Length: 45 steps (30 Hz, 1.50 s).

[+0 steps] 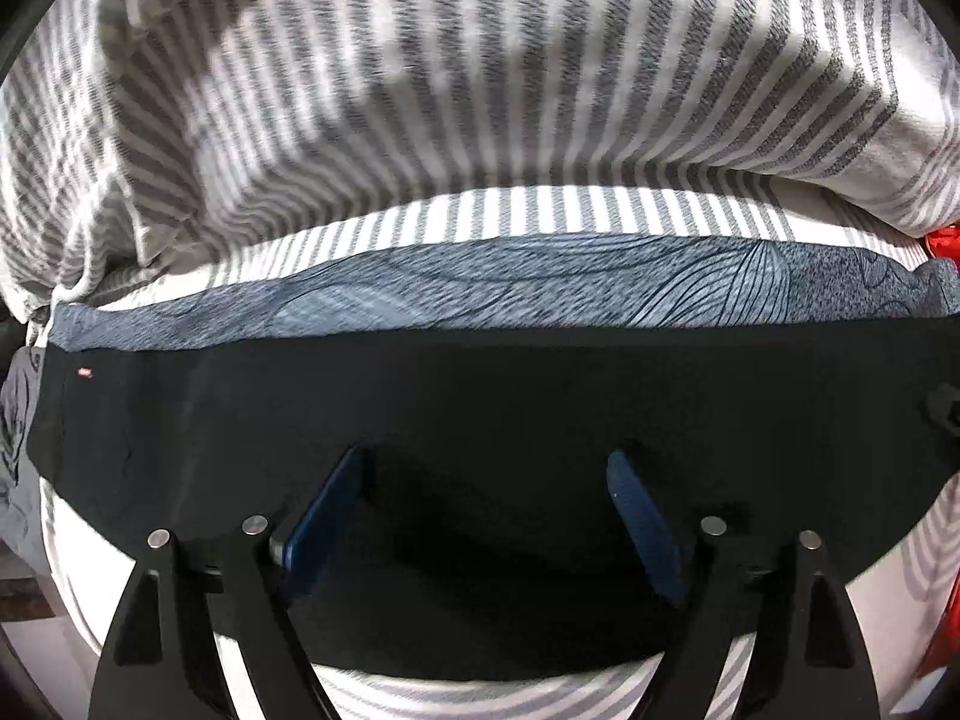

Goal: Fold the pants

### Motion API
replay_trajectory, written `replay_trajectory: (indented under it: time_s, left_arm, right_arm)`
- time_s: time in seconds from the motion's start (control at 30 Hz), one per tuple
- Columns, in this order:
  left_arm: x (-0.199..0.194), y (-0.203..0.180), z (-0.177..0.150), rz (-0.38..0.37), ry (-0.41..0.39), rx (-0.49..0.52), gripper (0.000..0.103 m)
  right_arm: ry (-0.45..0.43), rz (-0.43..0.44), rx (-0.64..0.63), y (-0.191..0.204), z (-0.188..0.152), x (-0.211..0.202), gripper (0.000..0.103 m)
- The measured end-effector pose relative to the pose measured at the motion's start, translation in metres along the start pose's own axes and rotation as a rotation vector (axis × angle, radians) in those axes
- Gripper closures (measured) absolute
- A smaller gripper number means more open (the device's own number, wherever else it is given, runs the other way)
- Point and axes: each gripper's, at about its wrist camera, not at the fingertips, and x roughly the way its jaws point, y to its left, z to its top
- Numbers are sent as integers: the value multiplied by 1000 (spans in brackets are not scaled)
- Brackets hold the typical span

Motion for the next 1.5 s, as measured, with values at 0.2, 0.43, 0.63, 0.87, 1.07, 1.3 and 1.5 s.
replay_trajectory:
  time_s: [0.2, 0.43, 0.63, 0.87, 1.07, 1.3, 1.5]
  left_arm:
    - [-22, 52, -10, 41, -18, -33, 18]
    - [-29, 152, -3, 152, -56, -72, 18]
    - [12, 216, 19, 170, -47, -68, 18]
    - [76, 278, 40, 148, -20, -78, 15]
    - [62, 289, 36, 168, -66, 57, 10]
    - [32, 309, -19, 204, -113, 158, 10]
    - [40, 344, -36, 117, -110, 37, 10]
  right_arm:
    - [104, -143, -165, 27, -3, 12, 0]
    - [40, 84, -59, 60, -40, -30, 1]
    - [29, 175, -36, 122, -88, -40, 1]
    - [24, 210, 78, 178, -110, -18, 1]
    - [41, 272, 65, 243, -124, -8, 1]
    - [150, 477, 0, 327, -150, 30, 35]
    - [224, 503, 32, 362, -178, 79, 55]
